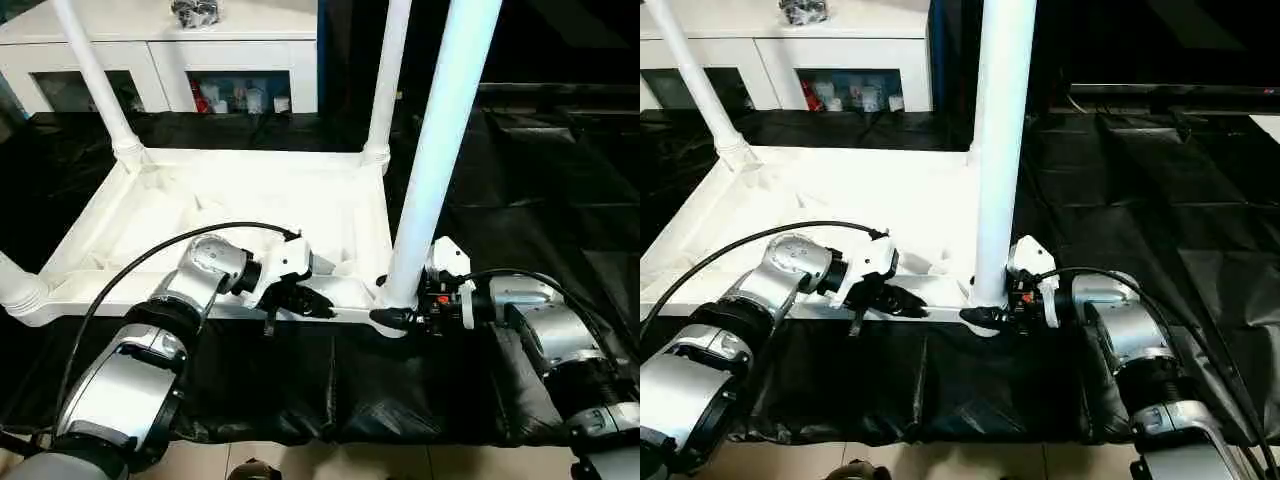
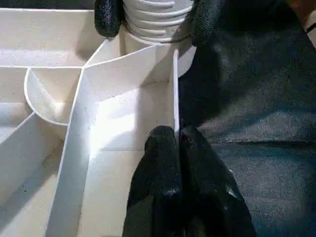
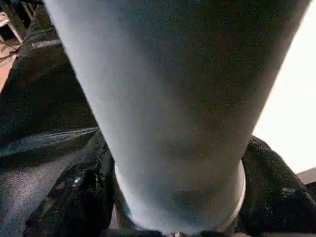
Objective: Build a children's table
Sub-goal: Rotate leg to tighten
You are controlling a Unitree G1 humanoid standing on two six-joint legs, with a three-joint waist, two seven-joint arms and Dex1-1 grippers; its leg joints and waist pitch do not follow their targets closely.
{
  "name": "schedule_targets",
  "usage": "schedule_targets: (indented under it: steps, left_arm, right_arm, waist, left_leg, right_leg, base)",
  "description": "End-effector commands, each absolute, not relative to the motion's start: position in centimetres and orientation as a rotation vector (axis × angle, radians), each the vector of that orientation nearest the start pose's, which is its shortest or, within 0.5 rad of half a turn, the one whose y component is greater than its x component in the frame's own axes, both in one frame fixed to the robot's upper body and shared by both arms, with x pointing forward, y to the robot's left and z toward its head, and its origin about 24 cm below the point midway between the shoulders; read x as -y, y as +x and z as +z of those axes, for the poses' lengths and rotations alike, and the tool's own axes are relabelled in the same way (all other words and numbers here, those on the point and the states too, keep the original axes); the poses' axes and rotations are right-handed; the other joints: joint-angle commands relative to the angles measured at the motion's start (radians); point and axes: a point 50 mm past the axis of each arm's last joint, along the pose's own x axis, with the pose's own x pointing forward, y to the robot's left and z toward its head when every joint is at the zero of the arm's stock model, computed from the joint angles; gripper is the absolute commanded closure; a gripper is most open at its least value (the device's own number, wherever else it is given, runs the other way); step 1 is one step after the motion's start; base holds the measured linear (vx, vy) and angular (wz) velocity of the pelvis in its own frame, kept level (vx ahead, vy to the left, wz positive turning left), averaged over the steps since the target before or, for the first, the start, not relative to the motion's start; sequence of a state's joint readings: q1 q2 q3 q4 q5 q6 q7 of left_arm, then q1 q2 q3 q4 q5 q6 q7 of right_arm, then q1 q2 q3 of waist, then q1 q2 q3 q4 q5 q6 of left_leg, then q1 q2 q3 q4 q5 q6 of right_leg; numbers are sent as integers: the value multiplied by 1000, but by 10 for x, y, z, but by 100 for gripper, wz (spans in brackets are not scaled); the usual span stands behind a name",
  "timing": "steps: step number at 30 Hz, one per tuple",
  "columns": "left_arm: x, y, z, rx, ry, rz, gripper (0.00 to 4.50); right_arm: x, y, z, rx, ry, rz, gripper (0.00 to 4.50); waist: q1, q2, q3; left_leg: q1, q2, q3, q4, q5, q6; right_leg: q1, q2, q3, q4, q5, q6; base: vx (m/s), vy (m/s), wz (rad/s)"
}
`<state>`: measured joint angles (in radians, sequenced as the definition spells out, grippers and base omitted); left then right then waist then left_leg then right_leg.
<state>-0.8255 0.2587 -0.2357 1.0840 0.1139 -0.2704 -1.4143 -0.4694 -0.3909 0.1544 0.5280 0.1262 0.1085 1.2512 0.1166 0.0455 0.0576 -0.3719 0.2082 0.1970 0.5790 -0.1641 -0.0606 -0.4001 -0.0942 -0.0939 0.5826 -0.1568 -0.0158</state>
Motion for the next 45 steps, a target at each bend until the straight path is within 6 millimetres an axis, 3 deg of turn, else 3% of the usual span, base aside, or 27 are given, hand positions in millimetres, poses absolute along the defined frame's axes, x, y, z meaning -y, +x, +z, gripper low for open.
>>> schedule_targets:
  steps: [1,3,4,5,6,7,8,9,11,12,14,15,16,18,20,26,29,30,35,37,39,44,45]
  left_arm:
    - [-100,335,60,-327,448,-1575,450]
    - [-99,335,59,-327,441,-1566,450]
    - [-95,338,58,-338,435,-1514,450]
    - [-89,342,56,-350,428,-1448,450]
    - [-88,342,56,-350,425,-1439,450]
    - [-79,344,55,-346,406,-1397,450]
    - [-74,344,55,-343,397,-1383,450]
    - [-68,344,55,-340,391,-1368,450]
    - [-56,344,53,-345,383,-1339,450]
    - [-48,345,53,-346,381,-1320,450]
    - [-33,343,54,-332,356,-1312,450]
    - [-28,342,55,-323,349,-1313,450]
    - [-28,342,55,-323,349,-1313,450]
    - [-26,342,55,-315,366,-1319,450]
    - [-28,342,55,-315,373,-1312,450]
    - [-41,340,56,-273,408,-1382,450]
    - [-53,339,59,-263,416,-1448,450]
    - [-56,339,60,-260,404,-1469,450]
    - [-64,338,62,-271,405,-1514,450]
    - [-71,337,62,-283,411,-1550,450]
    - [-78,336,63,-293,418,-1592,450]
    - [-89,334,62,-326,434,-1638,450]
    - [-93,333,62,-338,440,-1647,450]
  right_arm:
    - [131,291,36,-365,-96,1348,171]
    - [131,292,35,-362,-96,1326,172]
    - [129,300,31,-351,-108,1188,172]
    - [128,311,26,-349,-110,997,173]
    - [128,313,25,-352,-105,968,173]
    - [126,322,23,-361,-46,827,173]
    - [124,324,22,-364,-13,774,173]
    - [122,327,21,-373,22,730,173]
    - [115,331,18,-388,35,655,173]
    - [109,334,17,-398,22,619,173]
    - [97,338,19,-378,2,589,173]
    - [94,341,21,-352,-13,582,173]
    - [94,341,21,-352,-13,582,118]
    - [92,345,25,-323,10,564,101]
    - [93,346,28,-311,20,566,82]
    - [111,344,31,-277,-64,659,30]
    - [124,335,32,-276,-112,817,30]
    - [127,332,33,-277,-125,876,30]
    - [133,321,35,-299,-149,1043,30]
    - [138,312,36,-325,-165,1158,30]
    - [141,305,38,-346,-182,1259,30]
    - [142,300,41,-363,-176,1341,63]
    - [142,299,42,-368,-178,1358,69]
  waist:
    - [2,-18,-76]
    - [0,-15,-75]
    - [-2,-21,-72]
    - [-6,-18,-69]
    - [-11,-16,-66]
    - [-22,-19,-63]
    - [-30,-21,-61]
    - [-33,-18,-62]
    - [-42,-16,-64]
    - [-43,-4,-64]
    - [-58,-13,-62]
    - [-61,-12,-61]
    - [-62,-13,-61]
    - [-61,-14,-62]
    - [-59,-16,-64]
    - [-51,-17,-71]
    - [-39,-19,-75]
    - [-35,-15,-77]
    - [-16,-15,-83]
    - [-13,-11,-82]
    - [-9,-14,-79]
    - [-4,-13,-73]
    - [-2,-18,-72]
  left_leg:
    - [15,29,-13,-59,-225,76]
    - [16,30,-14,-62,-235,71]
    - [18,28,-13,-62,-255,65]
    - [20,30,-14,-65,-268,44]
    - [22,27,-16,-68,-286,29]
    - [22,22,-22,-70,-320,7]
    - [28,18,-24,-69,-349,-3]
    - [32,17,-25,-68,-354,-3]
    - [24,19,-27,-72,-353,9]
    - [25,19,-29,-73,-359,5]
    - [37,12,-25,-68,-411,2]
    - [38,9,-24,-65,-418,11]
    - [36,9,-24,-64,-416,15]
    - [35,9,-24,-64,-405,27]
    - [35,11,-23,-65,-393,32]
    - [19,19,-20,-69,-340,49]
    - [15,20,-12,-62,-290,77]
    - [11,21,-12,-60,-266,86]
    - [10,25,-10,-54,-197,117]
    - [12,25,-11,-55,-200,120]
    - [14,27,-11,-57,-223,115]
    - [23,30,-11,-63,-287,83]
    - [25,30,-11,-64,-293,71]
  right_leg:
    - [50,-62,43,-65,-273,-218]
    - [49,-62,42,-66,-292,-214]
    - [48,-62,42,-72,-325,-207]
    - [41,-64,43,-73,-367,-198]
    - [38,-65,42,-77,-407,-189]
    - [43,-66,34,-86,-500,-156]
    - [39,-66,31,-98,-564,-128]
    - [36,-66,30,-102,-578,-121]
    - [43,-63,29,-105,-549,-114]
    - [41,-62,30,-103,-535,-117]
    - [29,-58,27,-111,-543,-126]
    - [28,-59,25,-115,-563,-122]
    - [29,-60,25,-118,-571,-117]
    - [29,-60,25,-119,-573,-109]
    - [30,-58,27,-115,-550,-120]
    - [42,-59,38,-93,-401,-167]
    - [48,-57,39,-80,-308,-201]
    - [52,-58,40,-75,-274,-212]
    - [55,-55,40,-56,-154,-250]
    - [54,-55,39,-58,-159,-253]
    - [53,-56,40,-62,-190,-251]
    - [46,-60,42,-75,-306,-227]
    - [44,-61,43,-77,-335,-222]
  base:
    - [0,0,0]
    - [0,0,0]
    - [0,0,0]
    - [0,0,0]
    - [0,0,0]
    - [0,0,0]
    - [-53,7,-8]
    - [0,0,0]
    - [0,0,0]
    - [0,0,0]
    - [0,0,0]
    - [0,0,0]
    - [0,0,0]
    - [0,0,0]
    - [0,0,0]
    - [0,0,0]
    - [0,0,0]
    - [0,0,0]
    - [0,0,0]
    - [0,0,0]
    - [0,0,0]
    - [0,0,0]
    - [0,0,0]
